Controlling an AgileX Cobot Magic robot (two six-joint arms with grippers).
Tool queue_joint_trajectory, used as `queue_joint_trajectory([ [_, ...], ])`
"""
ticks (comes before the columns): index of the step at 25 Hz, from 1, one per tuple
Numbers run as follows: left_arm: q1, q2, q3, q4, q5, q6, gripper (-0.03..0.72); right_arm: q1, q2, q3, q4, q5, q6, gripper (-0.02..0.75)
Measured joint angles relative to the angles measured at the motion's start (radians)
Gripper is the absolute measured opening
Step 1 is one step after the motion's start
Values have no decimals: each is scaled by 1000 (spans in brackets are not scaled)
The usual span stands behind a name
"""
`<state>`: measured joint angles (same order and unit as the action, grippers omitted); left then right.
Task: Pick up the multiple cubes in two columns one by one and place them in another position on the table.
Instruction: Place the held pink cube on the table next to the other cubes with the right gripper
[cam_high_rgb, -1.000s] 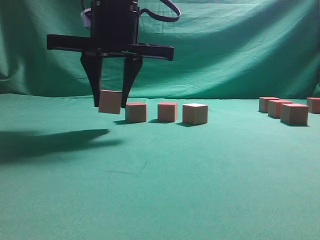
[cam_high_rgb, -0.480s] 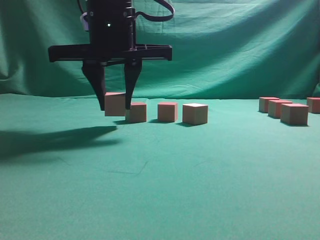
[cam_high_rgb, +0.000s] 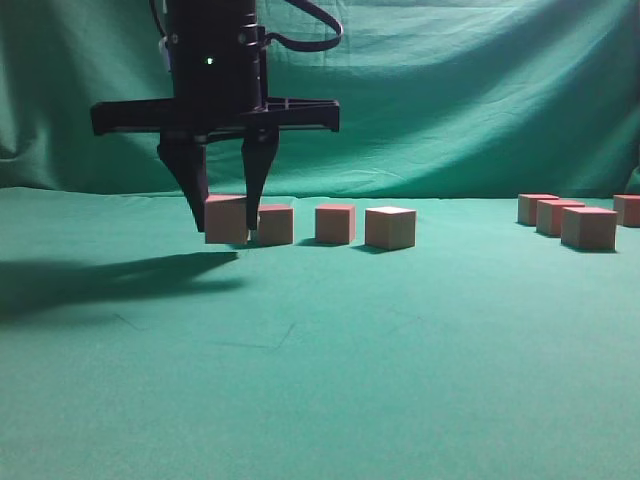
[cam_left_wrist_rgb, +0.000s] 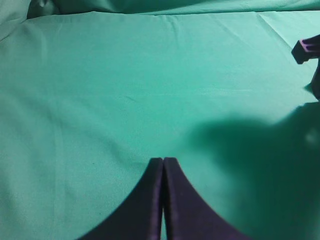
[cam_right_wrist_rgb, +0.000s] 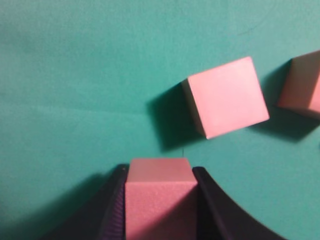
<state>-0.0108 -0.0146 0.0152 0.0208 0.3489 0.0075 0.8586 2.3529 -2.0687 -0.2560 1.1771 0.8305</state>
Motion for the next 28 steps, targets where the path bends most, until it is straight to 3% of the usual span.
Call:
queue_joint_trajectory([
  [28, 0, 0, 0, 0, 0, 0, 0, 4, 8, 0, -26, -3, 10, 265],
])
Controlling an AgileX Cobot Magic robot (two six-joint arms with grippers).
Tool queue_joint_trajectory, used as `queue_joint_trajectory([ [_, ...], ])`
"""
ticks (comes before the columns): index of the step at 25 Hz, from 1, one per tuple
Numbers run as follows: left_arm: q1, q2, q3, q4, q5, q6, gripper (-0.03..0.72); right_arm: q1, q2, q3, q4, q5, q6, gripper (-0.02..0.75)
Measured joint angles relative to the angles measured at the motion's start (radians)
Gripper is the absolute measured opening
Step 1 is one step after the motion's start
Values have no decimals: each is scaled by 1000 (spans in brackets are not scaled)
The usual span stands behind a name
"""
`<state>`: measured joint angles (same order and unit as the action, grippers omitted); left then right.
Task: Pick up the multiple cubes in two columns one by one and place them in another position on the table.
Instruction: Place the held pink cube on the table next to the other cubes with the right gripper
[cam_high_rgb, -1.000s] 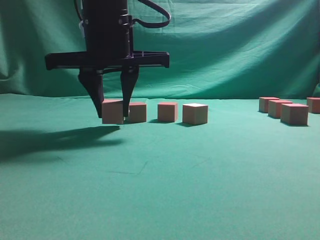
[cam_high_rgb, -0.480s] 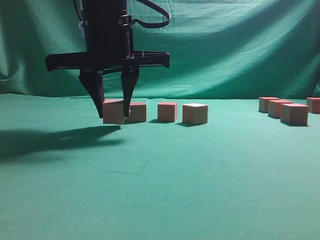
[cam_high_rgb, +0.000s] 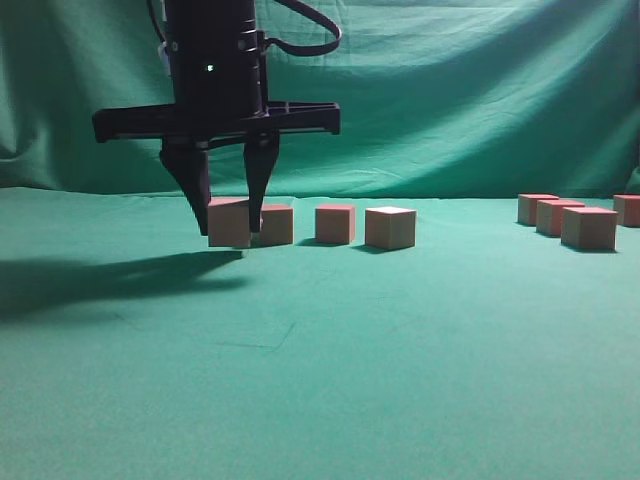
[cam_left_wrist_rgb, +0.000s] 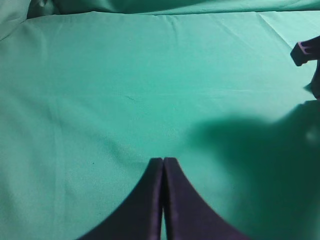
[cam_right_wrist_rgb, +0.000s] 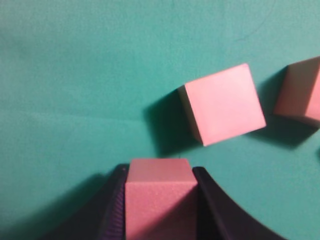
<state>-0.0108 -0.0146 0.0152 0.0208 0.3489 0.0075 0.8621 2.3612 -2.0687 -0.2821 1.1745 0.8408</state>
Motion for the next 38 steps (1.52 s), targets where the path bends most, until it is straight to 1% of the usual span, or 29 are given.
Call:
queue_joint_trajectory([
  [38, 0, 0, 0, 0, 0, 0, 0, 0, 18, 0, 5, -28, -4, 265],
])
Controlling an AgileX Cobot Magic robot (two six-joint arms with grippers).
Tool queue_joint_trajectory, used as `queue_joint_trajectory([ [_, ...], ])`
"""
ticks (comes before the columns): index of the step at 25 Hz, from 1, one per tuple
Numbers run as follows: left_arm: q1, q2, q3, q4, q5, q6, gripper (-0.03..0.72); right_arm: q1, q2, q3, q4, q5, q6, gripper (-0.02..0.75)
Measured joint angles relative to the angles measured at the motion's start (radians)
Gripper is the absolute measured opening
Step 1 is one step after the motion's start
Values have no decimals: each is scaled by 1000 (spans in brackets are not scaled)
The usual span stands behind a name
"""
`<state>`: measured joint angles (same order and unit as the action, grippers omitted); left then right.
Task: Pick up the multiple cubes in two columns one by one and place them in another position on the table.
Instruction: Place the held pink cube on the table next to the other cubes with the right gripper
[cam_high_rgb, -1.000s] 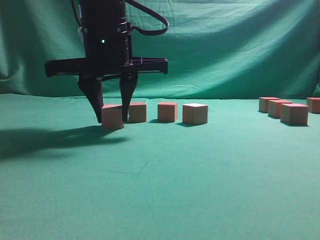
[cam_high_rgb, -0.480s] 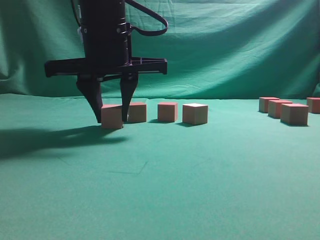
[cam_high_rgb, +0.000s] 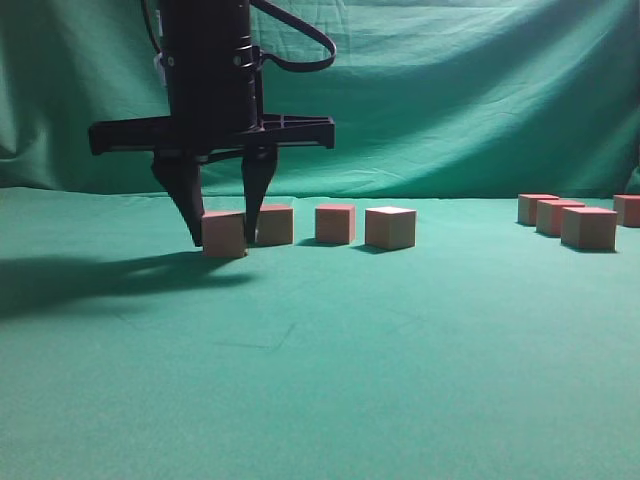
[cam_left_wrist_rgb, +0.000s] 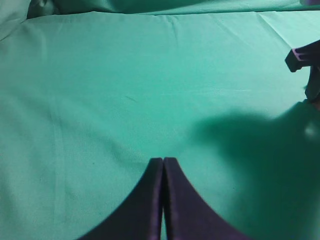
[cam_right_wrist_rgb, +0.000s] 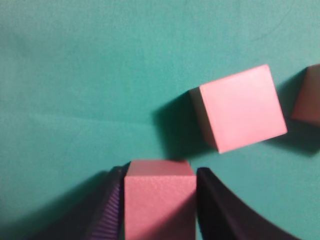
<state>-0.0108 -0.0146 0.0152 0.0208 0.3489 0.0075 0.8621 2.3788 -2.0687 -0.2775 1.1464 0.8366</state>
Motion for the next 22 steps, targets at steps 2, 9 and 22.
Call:
queue_joint_trajectory([
  [2, 0, 0, 0, 0, 0, 0, 0, 0, 0, 0, 0, 0, -1, 323],
  [9, 0, 0, 0, 0, 0, 0, 0, 0, 0, 0, 0, 4, -1, 412],
  [22, 0, 0, 0, 0, 0, 0, 0, 3, -41, -30, 8, 31, -6, 412],
])
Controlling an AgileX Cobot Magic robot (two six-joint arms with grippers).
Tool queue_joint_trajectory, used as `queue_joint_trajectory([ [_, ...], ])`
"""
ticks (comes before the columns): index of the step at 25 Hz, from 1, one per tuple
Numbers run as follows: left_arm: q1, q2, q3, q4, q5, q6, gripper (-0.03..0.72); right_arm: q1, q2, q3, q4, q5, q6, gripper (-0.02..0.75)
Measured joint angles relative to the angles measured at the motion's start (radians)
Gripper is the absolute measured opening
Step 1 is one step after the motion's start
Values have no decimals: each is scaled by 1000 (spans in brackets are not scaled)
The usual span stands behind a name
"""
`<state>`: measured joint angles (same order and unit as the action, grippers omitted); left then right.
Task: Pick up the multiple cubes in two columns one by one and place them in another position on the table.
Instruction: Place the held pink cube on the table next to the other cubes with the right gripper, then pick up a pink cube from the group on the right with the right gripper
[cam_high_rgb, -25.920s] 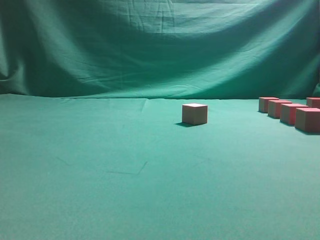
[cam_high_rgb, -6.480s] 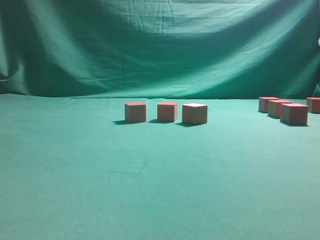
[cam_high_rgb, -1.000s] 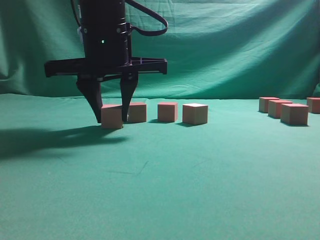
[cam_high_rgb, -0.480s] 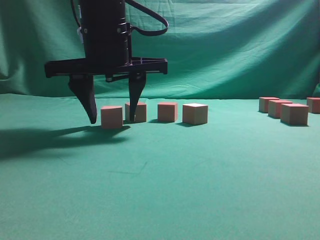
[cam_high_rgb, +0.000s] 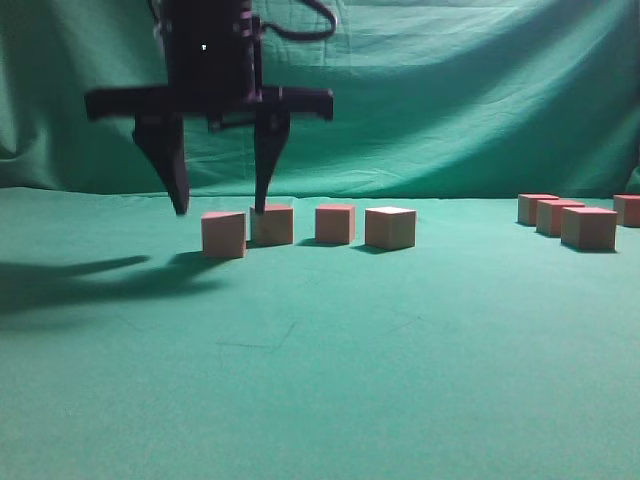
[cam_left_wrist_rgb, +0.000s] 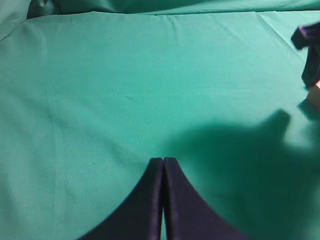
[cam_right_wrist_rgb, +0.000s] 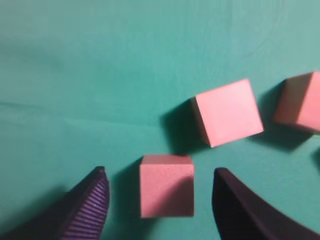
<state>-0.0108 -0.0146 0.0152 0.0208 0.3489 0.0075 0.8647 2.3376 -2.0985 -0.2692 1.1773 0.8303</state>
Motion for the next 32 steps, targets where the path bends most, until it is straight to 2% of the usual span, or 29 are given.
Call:
queue_joint_trajectory([
  [5, 0, 0, 0, 0, 0, 0, 0, 8, -70, -68, -2, 43, -54, 412],
  [10, 0, 0, 0, 0, 0, 0, 0, 9, -164, -152, -35, 63, -248, 412],
  [15, 0, 0, 0, 0, 0, 0, 0, 9, -333, -164, -58, 75, -422, 412],
  [21, 0, 0, 0, 0, 0, 0, 0, 4, -531, -155, -148, 86, -474, 412],
  [25, 0, 0, 0, 0, 0, 0, 0, -57, -662, -46, -156, 86, -476, 412],
  [32, 0, 0, 0, 0, 0, 0, 0, -261, -807, 292, -136, 90, -408, 412],
])
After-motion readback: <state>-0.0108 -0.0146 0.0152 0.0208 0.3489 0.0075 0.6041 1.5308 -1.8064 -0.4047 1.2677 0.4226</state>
